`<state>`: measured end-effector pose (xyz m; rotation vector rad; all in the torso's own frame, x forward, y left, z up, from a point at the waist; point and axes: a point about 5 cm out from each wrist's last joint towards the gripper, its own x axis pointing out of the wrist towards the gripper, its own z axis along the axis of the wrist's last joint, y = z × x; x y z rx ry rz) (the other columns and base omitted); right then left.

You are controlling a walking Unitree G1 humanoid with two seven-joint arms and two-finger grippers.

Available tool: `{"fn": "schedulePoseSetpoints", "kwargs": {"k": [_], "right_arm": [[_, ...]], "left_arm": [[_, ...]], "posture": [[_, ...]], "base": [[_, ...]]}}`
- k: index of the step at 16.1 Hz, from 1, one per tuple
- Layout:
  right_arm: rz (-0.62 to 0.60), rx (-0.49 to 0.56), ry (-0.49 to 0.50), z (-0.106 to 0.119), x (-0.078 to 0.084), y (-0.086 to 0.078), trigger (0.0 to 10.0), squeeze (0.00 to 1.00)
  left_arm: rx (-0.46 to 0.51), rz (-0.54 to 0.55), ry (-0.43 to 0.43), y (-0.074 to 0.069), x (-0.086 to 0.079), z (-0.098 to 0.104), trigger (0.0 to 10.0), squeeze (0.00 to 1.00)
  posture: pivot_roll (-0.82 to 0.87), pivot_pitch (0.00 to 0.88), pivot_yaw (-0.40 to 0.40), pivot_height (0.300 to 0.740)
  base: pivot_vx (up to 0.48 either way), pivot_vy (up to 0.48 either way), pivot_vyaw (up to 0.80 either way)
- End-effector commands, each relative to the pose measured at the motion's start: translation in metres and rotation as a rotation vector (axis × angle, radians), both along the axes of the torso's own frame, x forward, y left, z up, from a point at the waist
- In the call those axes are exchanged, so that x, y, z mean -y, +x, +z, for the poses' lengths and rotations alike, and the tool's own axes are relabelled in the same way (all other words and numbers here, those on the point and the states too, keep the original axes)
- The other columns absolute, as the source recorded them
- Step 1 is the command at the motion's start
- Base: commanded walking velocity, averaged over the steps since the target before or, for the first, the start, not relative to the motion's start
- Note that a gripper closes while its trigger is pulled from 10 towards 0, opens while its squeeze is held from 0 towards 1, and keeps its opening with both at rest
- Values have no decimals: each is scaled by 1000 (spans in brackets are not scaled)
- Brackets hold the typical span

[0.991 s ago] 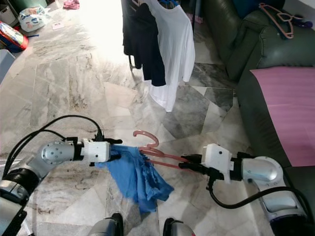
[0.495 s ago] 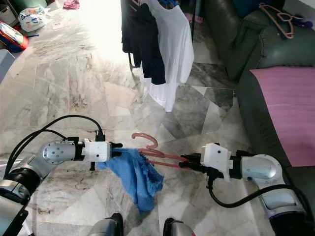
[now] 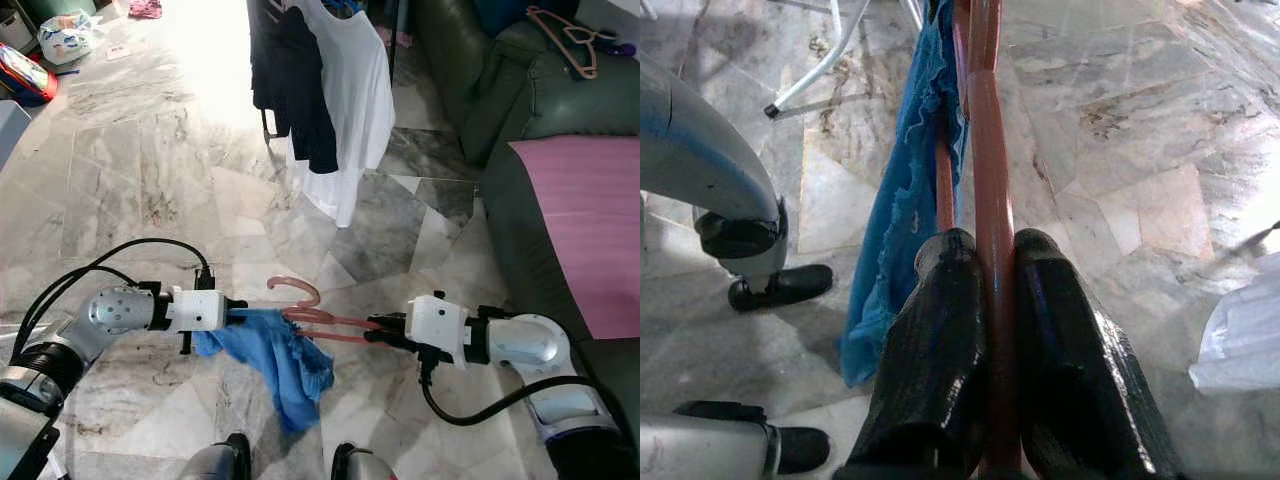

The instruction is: Hang hanger

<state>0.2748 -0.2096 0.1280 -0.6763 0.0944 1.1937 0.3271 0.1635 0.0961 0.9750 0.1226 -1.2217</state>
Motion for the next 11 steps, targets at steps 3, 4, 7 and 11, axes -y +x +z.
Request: {"fn": "schedulePoseSetpoints", "kwargs": {"k": [3,4,7,11], "right_arm": [[-20,-53,37,5,2,5,10000,1000],[-19,-55,25,5,3,5,10000,1000],[-47,-46,-70,15,21,10,10000,1000],[-91,-28,-110,26,35,15,10000,1000]], "left_arm": [[-56,3,16,-5,-3,-9,0,0],[-58,8,12,-5,-3,-9,0,0],[-53,65,4,-4,-13,-9,0,0],[-50,85,7,-4,-19,-8,0,0]], "posture": [[13,228,36,740],[14,227,35,740],[19,229,29,740],[17,228,25,740]], "base": [[0,0,0],[0,0,0],[0,0,0],[0,0,0]]}}
